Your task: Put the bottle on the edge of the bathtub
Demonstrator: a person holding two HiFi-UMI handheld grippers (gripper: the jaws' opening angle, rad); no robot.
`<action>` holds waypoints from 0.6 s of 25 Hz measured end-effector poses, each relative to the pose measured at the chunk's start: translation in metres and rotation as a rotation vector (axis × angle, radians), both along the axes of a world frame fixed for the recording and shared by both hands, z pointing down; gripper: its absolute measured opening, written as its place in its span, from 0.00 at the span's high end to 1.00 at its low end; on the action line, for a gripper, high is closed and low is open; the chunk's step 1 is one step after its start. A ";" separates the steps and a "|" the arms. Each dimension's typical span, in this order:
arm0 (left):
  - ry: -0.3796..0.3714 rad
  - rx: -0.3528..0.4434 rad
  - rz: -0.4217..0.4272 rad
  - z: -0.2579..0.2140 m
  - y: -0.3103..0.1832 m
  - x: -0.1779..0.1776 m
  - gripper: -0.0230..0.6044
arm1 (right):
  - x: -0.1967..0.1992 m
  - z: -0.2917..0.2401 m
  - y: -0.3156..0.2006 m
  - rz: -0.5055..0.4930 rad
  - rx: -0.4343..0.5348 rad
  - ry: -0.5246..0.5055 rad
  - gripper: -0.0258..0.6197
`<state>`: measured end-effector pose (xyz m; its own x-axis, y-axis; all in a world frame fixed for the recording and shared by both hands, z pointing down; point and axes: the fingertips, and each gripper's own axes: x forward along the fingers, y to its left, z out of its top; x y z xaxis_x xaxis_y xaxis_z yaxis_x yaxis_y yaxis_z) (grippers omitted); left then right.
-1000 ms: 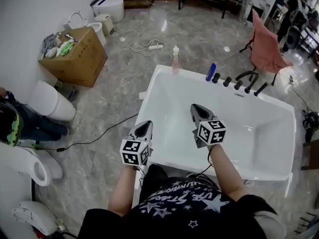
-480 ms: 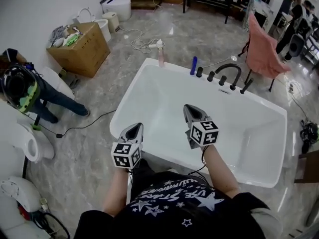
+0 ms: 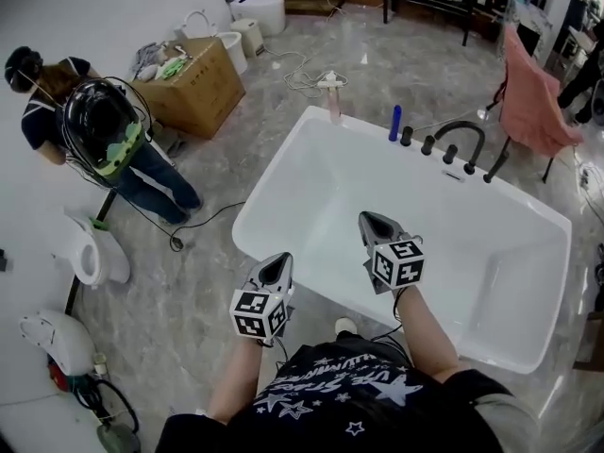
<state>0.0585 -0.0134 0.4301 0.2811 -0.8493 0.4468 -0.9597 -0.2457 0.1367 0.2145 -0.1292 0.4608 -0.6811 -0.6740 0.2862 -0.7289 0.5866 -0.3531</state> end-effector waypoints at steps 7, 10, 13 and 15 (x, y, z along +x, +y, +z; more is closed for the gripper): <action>-0.017 -0.012 -0.045 0.010 0.045 0.016 0.94 | -0.008 0.015 0.029 -0.092 -0.016 0.038 0.94; 0.001 -0.040 -0.090 0.024 0.076 0.011 0.94 | -0.017 0.014 0.043 -0.127 0.003 0.048 0.94; -0.031 -0.050 -0.135 0.032 0.103 0.006 0.94 | -0.017 0.006 0.059 -0.127 0.021 0.035 0.94; -0.036 -0.036 -0.155 0.029 0.118 0.005 0.94 | -0.015 0.000 0.075 -0.127 0.033 0.032 0.94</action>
